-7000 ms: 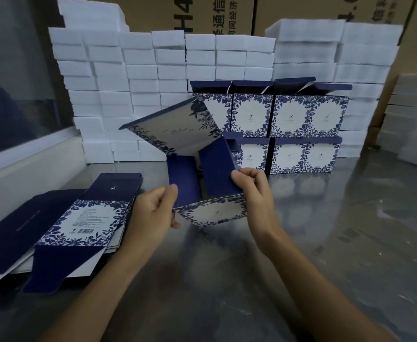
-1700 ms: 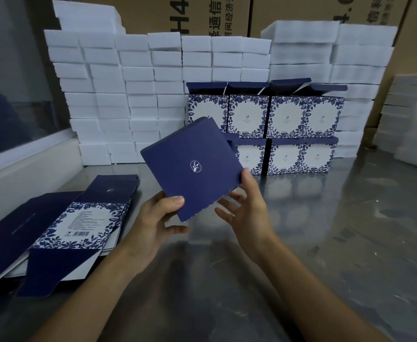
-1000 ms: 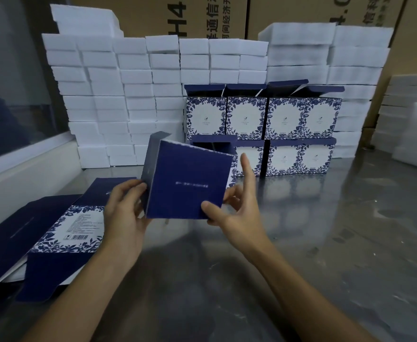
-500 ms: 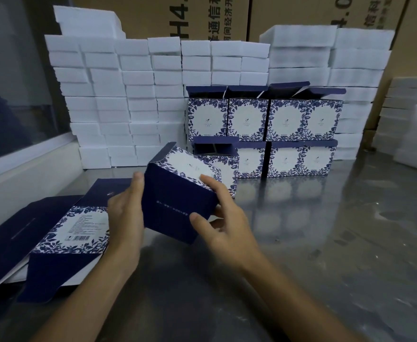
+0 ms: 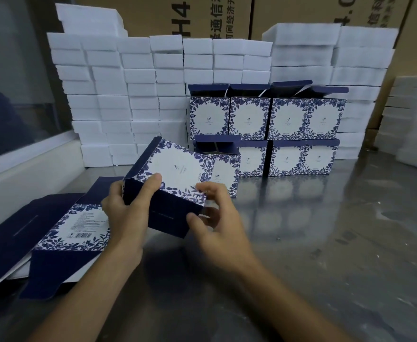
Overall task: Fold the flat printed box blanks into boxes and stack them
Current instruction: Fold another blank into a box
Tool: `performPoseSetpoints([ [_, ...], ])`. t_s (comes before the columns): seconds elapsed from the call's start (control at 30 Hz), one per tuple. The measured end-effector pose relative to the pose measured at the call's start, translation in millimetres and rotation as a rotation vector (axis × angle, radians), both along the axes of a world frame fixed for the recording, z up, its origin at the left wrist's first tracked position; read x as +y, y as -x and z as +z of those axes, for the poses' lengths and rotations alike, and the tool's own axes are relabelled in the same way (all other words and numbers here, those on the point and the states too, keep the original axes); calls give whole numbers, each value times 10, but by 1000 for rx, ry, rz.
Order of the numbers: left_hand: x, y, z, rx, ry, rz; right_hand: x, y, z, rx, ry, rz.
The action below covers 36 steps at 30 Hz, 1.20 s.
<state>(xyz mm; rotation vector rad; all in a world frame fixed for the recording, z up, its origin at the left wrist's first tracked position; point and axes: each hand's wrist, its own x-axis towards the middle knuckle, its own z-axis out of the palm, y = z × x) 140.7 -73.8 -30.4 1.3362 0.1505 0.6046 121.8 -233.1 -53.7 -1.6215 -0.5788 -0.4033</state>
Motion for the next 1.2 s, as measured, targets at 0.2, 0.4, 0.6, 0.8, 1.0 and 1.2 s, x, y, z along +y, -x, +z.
performPoseSetpoints([
  [0.2, 1, 96, 17, -165, -236, 47, 7, -78, 103, 389, -502, 156],
  [0.4, -25, 166, 44, -327, -546, 64, -21, -76, 81, 496, -332, 26],
  [0.6, 11, 189, 48, -313, -602, 5, -135, -127, 13, 381, 87, -220],
  [0.8, 29, 101, -6, -331, -629, -39, -255, -130, 46, 245, 342, -376],
  [1.0, -12, 22, -143, -288, -733, -86, -291, -159, 62, 195, 242, -373],
  [1.2, -79, 34, -131, -318, -730, -175, -245, -67, 130, 48, 39, -283],
])
